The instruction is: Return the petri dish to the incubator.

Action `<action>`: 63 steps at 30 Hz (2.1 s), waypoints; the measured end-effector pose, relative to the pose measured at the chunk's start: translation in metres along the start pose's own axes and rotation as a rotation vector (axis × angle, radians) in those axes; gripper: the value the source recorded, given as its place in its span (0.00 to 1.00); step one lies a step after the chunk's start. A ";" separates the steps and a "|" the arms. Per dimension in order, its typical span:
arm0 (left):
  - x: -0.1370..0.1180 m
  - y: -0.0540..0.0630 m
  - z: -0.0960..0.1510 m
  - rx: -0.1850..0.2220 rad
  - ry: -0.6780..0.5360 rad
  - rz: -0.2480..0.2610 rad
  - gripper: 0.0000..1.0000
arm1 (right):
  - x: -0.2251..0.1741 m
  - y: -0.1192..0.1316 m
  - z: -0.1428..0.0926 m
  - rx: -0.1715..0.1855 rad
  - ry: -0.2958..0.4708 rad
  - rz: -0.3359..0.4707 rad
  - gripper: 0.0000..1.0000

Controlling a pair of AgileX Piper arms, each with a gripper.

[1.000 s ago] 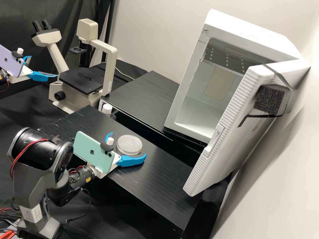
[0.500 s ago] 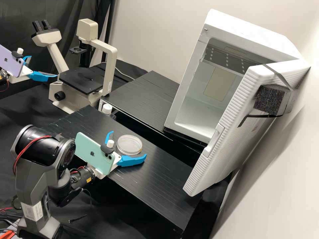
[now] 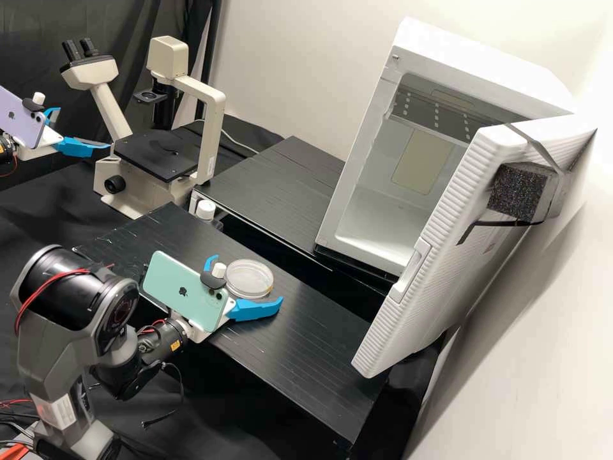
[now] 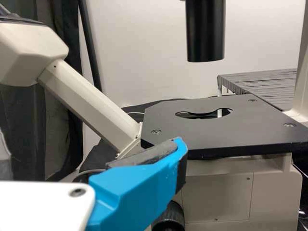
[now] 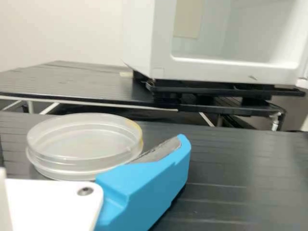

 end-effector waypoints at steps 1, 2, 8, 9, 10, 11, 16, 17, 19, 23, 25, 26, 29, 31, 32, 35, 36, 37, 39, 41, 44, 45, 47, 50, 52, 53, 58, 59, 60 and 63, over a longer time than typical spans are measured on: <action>0.000 0.000 0.000 0.000 0.000 0.000 1.00 | 0.000 0.001 0.001 -0.003 -0.002 0.002 1.00; 0.000 0.000 0.000 0.000 0.000 0.000 1.00 | 0.000 0.002 0.001 -0.008 -0.005 0.008 1.00; 0.000 0.000 0.000 0.000 0.000 0.000 1.00 | 0.001 0.004 0.002 -0.026 0.011 -0.004 0.00; 0.000 0.000 0.000 0.000 0.000 0.000 1.00 | 0.001 0.004 0.003 -0.022 0.014 -0.005 0.00; 0.000 0.000 0.000 0.000 0.000 0.000 1.00 | 0.001 0.004 0.002 -0.018 0.017 -0.008 0.00; 0.000 0.000 0.000 0.000 0.000 0.000 1.00 | 0.001 0.004 0.002 -0.014 0.021 -0.010 0.00; 0.000 0.000 0.000 0.000 0.000 0.000 1.00 | 0.001 0.001 0.001 -0.003 0.045 -0.035 0.00; 0.000 0.000 0.000 0.000 0.000 0.000 1.00 | 0.001 0.000 0.001 0.004 0.050 -0.046 0.00; 0.000 0.000 0.000 0.000 0.000 0.000 1.00 | 0.002 -0.003 0.001 0.020 0.055 -0.067 0.00; 0.000 0.000 0.000 0.000 0.000 0.000 1.00 | 0.003 -0.005 0.003 0.051 0.049 -0.077 0.00; 0.000 0.000 0.000 0.000 0.000 0.000 1.00 | 0.003 -0.004 0.004 0.057 0.048 -0.072 0.00; 0.000 0.000 0.000 0.000 0.000 0.000 1.00 | 0.004 -0.005 0.004 0.056 0.048 -0.072 0.00; 0.000 0.000 0.000 0.000 0.000 0.000 1.00 | 0.004 -0.005 0.005 0.055 0.047 -0.075 0.00; 0.000 0.000 0.000 0.000 0.000 0.000 1.00 | 0.004 -0.005 0.005 0.055 0.047 -0.075 0.00; 0.000 0.000 0.000 0.000 0.000 0.000 1.00 | 0.004 -0.005 0.005 0.055 0.047 -0.075 0.00; 0.000 0.000 0.000 0.000 0.000 0.000 1.00 | 0.004 -0.005 0.005 0.055 0.047 -0.075 0.00; 0.000 0.000 0.000 0.000 0.000 0.000 1.00 | 0.004 -0.005 0.005 0.055 0.047 -0.075 0.00; 0.000 0.000 0.000 0.000 0.000 0.000 1.00 | 0.004 -0.005 0.005 0.055 0.047 -0.075 0.00; 0.000 0.000 0.000 0.000 0.000 0.000 1.00 | 0.004 -0.005 0.005 0.055 0.047 -0.075 0.00; 0.000 0.000 0.000 0.000 0.000 0.000 1.00 | 0.004 -0.005 0.005 0.055 0.047 -0.075 0.00; 0.000 0.000 0.000 0.000 0.000 0.000 1.00 | 0.004 -0.005 0.005 0.055 0.047 -0.075 0.00; 0.000 0.000 0.000 0.000 0.000 0.000 1.00 | 0.004 -0.005 0.005 0.055 0.047 -0.075 0.00; 0.000 0.000 0.000 0.000 0.000 0.000 1.00 | 0.004 -0.005 0.005 0.055 0.048 -0.075 0.00; 0.000 0.000 0.000 0.000 0.000 0.000 1.00 | 0.004 -0.005 0.005 0.055 0.047 -0.076 0.00; 0.000 0.000 0.000 0.000 0.000 0.000 1.00 | 0.004 -0.005 0.005 0.055 0.047 -0.076 0.00; 0.000 0.000 0.000 0.000 0.000 0.000 1.00 | 0.004 -0.005 0.005 0.055 0.047 -0.076 0.00; 0.000 0.000 0.000 0.000 0.000 0.000 1.00 | 0.003 -0.003 0.004 0.051 0.059 -0.068 0.00; 0.000 0.000 0.000 0.000 0.000 0.000 1.00 | 0.003 0.000 0.003 0.046 0.068 -0.065 0.00; 0.000 0.000 0.000 0.000 0.000 0.000 1.00 | 0.002 0.003 0.003 0.040 0.075 -0.063 0.00; 0.000 0.000 0.000 0.000 0.000 0.000 1.00 | 0.000 0.013 0.005 0.038 0.075 -0.037 0.00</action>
